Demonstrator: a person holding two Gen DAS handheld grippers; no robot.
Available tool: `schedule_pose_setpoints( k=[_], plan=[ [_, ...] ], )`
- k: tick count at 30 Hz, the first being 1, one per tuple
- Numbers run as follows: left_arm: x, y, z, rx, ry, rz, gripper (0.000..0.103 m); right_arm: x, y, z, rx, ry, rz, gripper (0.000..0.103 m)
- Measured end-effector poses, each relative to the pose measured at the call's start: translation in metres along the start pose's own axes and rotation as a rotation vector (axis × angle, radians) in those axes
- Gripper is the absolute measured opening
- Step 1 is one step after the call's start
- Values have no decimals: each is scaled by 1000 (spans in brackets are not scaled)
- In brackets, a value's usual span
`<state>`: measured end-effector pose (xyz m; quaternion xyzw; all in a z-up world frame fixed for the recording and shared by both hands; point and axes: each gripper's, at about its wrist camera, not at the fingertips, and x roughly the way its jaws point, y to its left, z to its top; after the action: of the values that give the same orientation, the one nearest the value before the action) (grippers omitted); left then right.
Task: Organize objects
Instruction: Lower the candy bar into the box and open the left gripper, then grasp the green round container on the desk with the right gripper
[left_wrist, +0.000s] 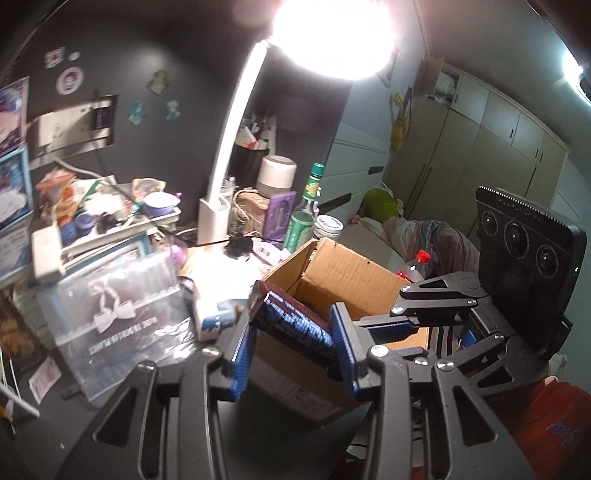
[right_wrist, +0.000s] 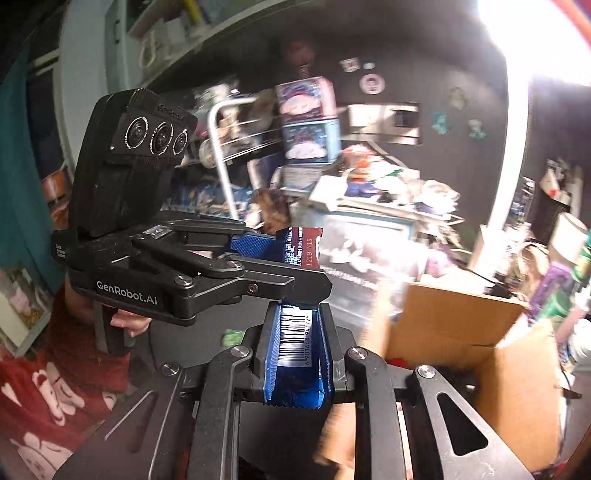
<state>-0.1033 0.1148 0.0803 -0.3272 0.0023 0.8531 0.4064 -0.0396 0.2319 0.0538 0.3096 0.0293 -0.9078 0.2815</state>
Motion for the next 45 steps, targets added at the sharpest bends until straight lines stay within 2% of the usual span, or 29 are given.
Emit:
schedule_pose_setpoints(
  k=[5, 11, 12, 13, 14, 15, 17, 21, 25, 30, 32, 38, 42, 45],
  plan=[
    [44, -20, 20, 41, 94, -5, 37, -15, -36, -5, 58, 15, -41, 14],
    [78, -28, 23, 57, 179, -15, 37, -19, -69, -19, 131, 51, -55, 15],
    [81, -30, 23, 62, 187, -9, 38, -19, -73, -22, 139, 58, -54, 17],
    [83, -30, 24, 66, 195, -6, 40, -19, -74, -24, 141, 63, -55, 18],
    [84, -31, 24, 60, 201, -9, 51, -19, -76, -26, 144, 72, -68, 21],
    [82, -30, 24, 50, 196, -14, 65, -19, -77, -27, 144, 78, -75, 30],
    [74, -29, 27, 38, 169, -21, 77, -20, -79, -29, 139, 79, -97, 40],
    [57, -26, 27, 27, 141, -20, 83, -24, -83, -29, 139, 66, -130, 40],
    [38, -20, 19, 17, 118, -11, 83, -24, -83, -27, 144, 58, -145, 40],
    [1, -2, 4, -6, 64, 38, 83, -22, -64, -18, 113, 42, -143, 40],
    [-20, 6, -4, -12, 28, 83, 83, -21, -50, -12, 84, 23, -130, 40],
    [-70, 31, -39, -22, -26, 215, 87, 0, 8, 2, -23, -11, -11, 40],
    [-94, 54, -71, -72, -44, 296, 87, 29, 45, 5, -74, 25, 106, 40],
    [-101, 70, -98, -106, -42, 356, 87, 58, 68, -2, -93, 72, 161, 40]
  ],
)
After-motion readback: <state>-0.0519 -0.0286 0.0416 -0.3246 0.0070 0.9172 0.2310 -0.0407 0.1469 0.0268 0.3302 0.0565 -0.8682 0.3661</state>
